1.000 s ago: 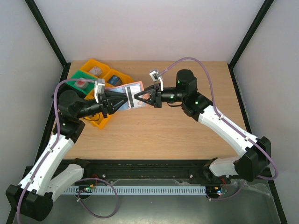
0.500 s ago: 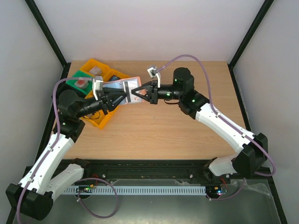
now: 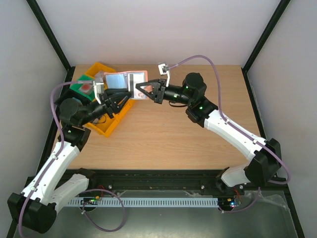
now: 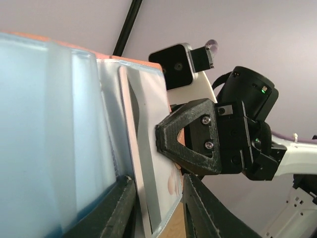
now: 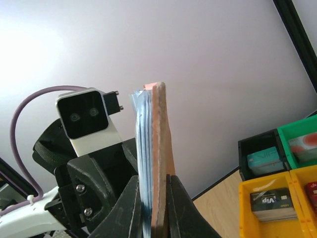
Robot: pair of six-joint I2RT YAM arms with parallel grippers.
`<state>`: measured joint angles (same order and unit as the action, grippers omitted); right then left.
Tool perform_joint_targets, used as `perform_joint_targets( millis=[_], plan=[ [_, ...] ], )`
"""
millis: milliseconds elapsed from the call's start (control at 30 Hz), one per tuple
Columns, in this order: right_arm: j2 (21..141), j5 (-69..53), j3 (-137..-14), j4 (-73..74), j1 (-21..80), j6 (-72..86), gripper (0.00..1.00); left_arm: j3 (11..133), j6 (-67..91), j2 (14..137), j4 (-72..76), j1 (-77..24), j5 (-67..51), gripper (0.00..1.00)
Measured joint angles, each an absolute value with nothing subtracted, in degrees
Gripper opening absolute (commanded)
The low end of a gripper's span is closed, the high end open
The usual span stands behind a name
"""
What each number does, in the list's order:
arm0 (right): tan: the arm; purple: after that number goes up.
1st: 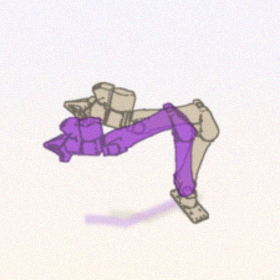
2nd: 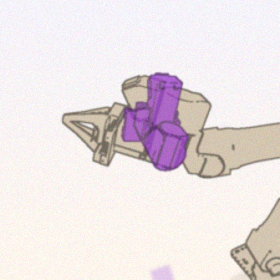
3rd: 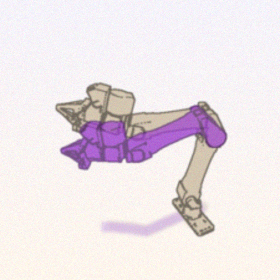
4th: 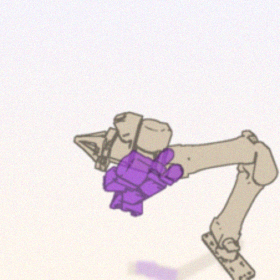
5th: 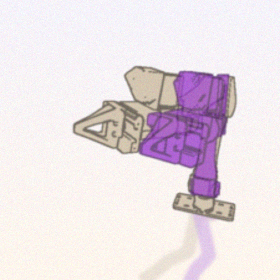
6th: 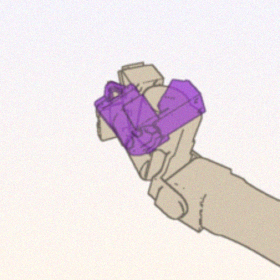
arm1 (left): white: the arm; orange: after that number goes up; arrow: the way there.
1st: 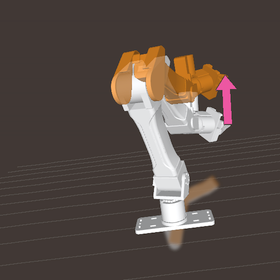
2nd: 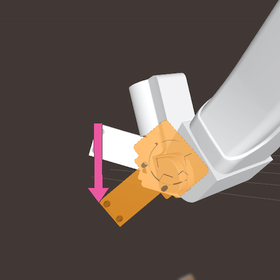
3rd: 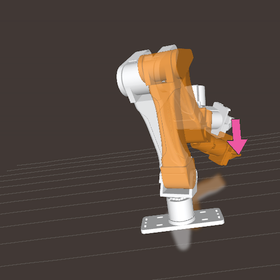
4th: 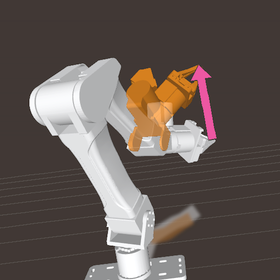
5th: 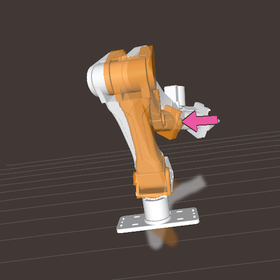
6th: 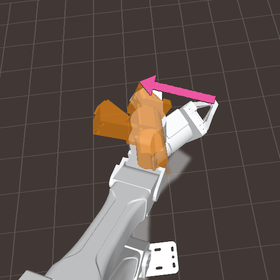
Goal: Take the credit cards out of the card holder
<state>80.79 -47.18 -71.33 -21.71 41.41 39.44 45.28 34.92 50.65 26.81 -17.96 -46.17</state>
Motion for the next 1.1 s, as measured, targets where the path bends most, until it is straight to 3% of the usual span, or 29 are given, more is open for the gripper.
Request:
perform_joint_targets(
  millis=[167,367,567,700,833,1100],
  plan=[
    [81.4,-46.2,-72.6,-21.0,42.2,36.4,0.02,44.2,36.4,50.7,28.5,-17.5,-44.4,0.03],
    [82.2,-46.1,-74.9,-19.1,42.7,33.2,0.03,43.8,37.1,50.5,28.8,-17.3,-43.3,0.02],
    [81.4,-48.1,-74.0,-19.5,42.8,32.5,0.13,43.1,37.0,47.9,26.6,-16.7,-44.1,0.02],
    [81.4,-50.2,-73.8,-18.7,43.7,31.6,0.13,42.0,36.5,46.0,25.0,-16.6,-46.4,0.02],
    [81.4,-51.3,-73.8,-18.2,43.9,31.3,0.06,41.7,36.4,44.9,24.1,-15.6,-47.2,0.02],
    [81.0,-53.1,-73.3,-17.8,43.2,31.3,0.12,40.9,35.7,42.7,23.1,-13.7,-48.4,0.02]
  ],
)
